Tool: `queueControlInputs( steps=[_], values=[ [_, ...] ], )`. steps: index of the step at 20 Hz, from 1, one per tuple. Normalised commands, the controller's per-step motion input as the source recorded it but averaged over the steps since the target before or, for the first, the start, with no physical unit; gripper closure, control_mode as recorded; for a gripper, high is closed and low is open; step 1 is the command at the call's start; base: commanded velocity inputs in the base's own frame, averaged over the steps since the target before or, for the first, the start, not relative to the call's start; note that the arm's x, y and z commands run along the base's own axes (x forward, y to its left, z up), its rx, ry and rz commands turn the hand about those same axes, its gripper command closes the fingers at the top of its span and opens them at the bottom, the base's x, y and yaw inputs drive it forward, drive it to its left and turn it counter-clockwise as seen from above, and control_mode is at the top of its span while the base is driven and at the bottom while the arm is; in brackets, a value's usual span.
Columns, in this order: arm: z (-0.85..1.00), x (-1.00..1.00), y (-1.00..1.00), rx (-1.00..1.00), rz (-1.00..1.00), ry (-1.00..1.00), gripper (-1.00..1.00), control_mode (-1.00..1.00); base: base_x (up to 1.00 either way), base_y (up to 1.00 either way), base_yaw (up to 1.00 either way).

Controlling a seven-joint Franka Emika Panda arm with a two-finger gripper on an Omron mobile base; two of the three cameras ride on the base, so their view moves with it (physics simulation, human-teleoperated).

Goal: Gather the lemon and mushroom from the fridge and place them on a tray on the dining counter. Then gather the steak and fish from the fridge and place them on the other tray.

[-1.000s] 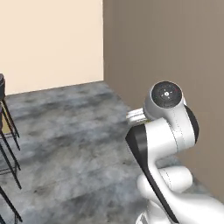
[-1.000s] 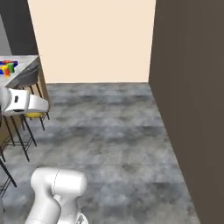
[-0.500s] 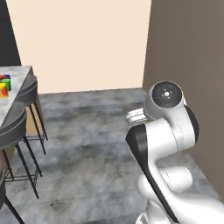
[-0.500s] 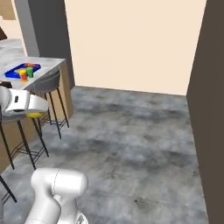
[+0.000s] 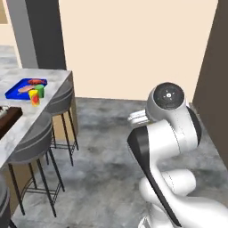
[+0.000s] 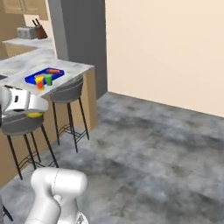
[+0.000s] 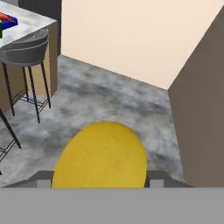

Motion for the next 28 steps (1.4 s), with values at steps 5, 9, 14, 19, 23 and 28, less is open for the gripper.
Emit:
queueControlInputs(
  steps=[5, 9, 14, 19, 23, 28],
  values=[
    [0.0, 0.0, 0.0, 0.0, 0.0, 0.0, 1.0, 1.0, 0.9, -0.19, 0.48],
    [0.0, 0.0, 0.0, 0.0, 0.0, 0.0, 1.0, 1.0, 0.82, -0.19, 0.5],
    [0.0, 0.0, 0.0, 0.0, 0.0, 0.0, 1.0, 1.0, 0.75, -0.16, 0.51],
    [0.0, 0.0, 0.0, 0.0, 0.0, 0.0, 1.0, 1.0, 0.84, -0.02, 0.49],
    [0.0, 0.0, 0.0, 0.0, 0.0, 0.0, 1.0, 1.0, 0.74, 0.0, 0.48],
    [0.0, 0.0, 0.0, 0.0, 0.0, 0.0, 1.0, 1.0, 0.42, 0.16, 0.5]
  ],
)
